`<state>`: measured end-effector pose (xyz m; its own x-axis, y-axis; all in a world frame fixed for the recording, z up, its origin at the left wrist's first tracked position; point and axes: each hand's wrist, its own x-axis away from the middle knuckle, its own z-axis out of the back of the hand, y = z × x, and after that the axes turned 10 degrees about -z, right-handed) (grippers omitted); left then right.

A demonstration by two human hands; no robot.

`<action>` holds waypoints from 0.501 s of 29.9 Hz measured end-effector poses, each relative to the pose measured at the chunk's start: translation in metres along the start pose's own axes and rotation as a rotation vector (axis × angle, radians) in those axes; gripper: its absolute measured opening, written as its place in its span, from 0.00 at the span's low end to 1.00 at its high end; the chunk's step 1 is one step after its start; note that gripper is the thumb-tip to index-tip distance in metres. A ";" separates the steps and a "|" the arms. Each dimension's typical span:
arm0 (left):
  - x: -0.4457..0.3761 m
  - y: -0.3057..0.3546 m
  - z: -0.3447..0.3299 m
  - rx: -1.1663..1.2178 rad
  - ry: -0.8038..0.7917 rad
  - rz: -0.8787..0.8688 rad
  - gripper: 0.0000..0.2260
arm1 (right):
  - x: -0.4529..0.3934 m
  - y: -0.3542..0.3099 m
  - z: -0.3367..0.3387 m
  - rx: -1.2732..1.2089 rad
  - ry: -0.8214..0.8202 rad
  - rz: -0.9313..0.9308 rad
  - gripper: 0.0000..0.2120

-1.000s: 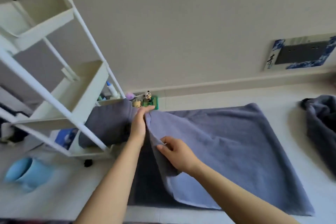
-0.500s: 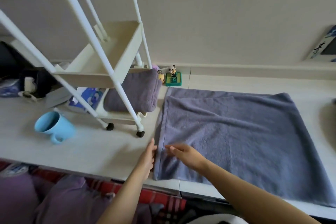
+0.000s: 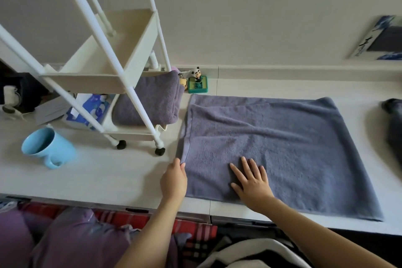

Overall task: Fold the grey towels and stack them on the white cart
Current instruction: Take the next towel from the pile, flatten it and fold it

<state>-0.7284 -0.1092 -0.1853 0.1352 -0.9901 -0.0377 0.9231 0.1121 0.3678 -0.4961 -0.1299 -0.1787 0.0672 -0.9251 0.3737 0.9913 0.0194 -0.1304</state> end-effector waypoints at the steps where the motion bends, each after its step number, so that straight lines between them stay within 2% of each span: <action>1: 0.001 0.000 -0.003 -0.017 0.009 -0.012 0.12 | 0.002 0.005 -0.005 0.022 -0.003 -0.002 0.48; 6: -0.002 -0.002 -0.004 -0.064 0.005 -0.016 0.10 | 0.003 0.012 -0.008 0.059 0.005 -0.030 0.43; 8: 0.000 -0.003 -0.005 -0.126 -0.014 -0.046 0.08 | 0.006 0.015 -0.011 0.075 0.034 -0.092 0.36; 10: 0.001 -0.006 -0.007 -0.207 0.027 -0.037 0.11 | 0.008 0.021 -0.015 0.048 0.053 -0.161 0.30; 13: -0.001 -0.001 -0.008 -0.199 0.095 0.022 0.14 | 0.013 0.033 -0.019 0.004 0.156 -0.240 0.31; 15: 0.001 0.019 -0.012 -0.161 0.167 -0.045 0.15 | 0.013 0.037 -0.023 -0.020 0.175 -0.278 0.32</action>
<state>-0.7066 -0.1070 -0.1900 0.1380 -0.9681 -0.2092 0.9733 0.0934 0.2097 -0.4612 -0.1503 -0.1996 -0.2280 -0.9452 0.2339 0.9663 -0.2490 -0.0645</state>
